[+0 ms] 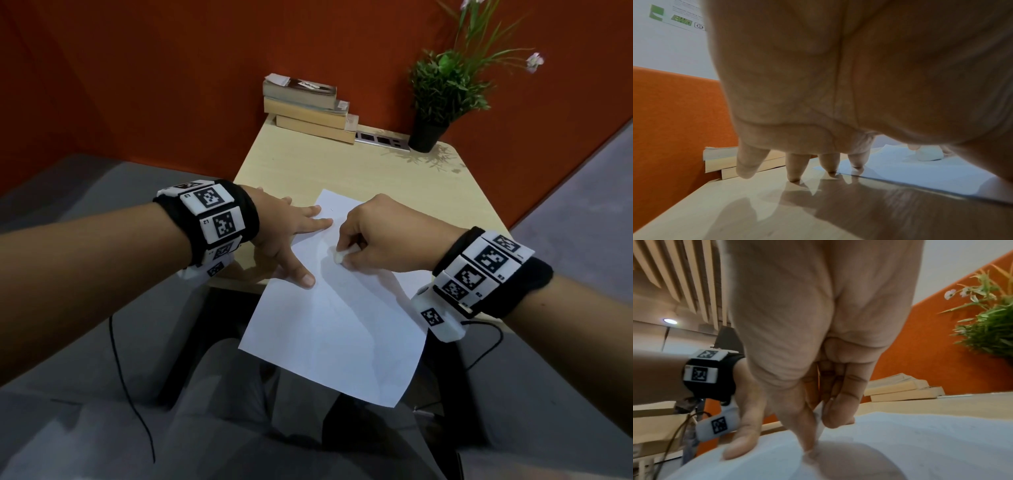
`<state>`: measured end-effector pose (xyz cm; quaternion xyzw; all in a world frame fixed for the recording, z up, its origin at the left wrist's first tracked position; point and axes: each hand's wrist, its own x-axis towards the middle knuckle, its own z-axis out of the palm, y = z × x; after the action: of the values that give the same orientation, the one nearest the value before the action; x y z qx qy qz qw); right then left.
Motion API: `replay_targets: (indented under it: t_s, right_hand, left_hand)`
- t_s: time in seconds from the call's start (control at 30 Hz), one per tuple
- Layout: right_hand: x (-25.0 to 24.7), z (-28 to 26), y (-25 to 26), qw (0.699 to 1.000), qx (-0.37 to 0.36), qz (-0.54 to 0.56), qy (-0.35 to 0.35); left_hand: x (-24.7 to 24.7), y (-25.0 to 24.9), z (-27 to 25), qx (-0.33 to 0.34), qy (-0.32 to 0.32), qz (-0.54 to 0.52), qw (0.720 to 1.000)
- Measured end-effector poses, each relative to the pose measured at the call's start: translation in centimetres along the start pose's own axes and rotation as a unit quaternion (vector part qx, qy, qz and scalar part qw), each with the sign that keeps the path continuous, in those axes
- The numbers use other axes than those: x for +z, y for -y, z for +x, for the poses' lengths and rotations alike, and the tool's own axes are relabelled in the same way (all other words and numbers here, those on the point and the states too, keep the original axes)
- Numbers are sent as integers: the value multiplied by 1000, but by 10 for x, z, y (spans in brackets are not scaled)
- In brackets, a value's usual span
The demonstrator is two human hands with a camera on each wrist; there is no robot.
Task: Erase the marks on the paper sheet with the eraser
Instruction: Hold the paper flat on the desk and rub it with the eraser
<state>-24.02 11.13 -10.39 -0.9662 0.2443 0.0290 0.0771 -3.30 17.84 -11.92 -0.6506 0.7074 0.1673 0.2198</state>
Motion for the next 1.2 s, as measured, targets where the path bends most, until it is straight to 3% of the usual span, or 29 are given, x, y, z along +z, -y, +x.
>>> replay_targets:
  t_s: [0.2,0.5,0.77,1.2]
  right_hand:
    - [4,-8,4,1000,-16,9,20]
    - [-25,-28,-26,988,87,71,-106]
    - [-1,-66,-21,994,90,62,-30]
    - [5,-29,0,998,37,8,-46]
  left_hand:
    - [1,1,2,2,-3,0,1000]
    - [-1,3,2,2,-4,4,1000]
    - [-3,-5,-9,-23,-47,38,998]
    - [5,-15,2,2,-35,11,999]
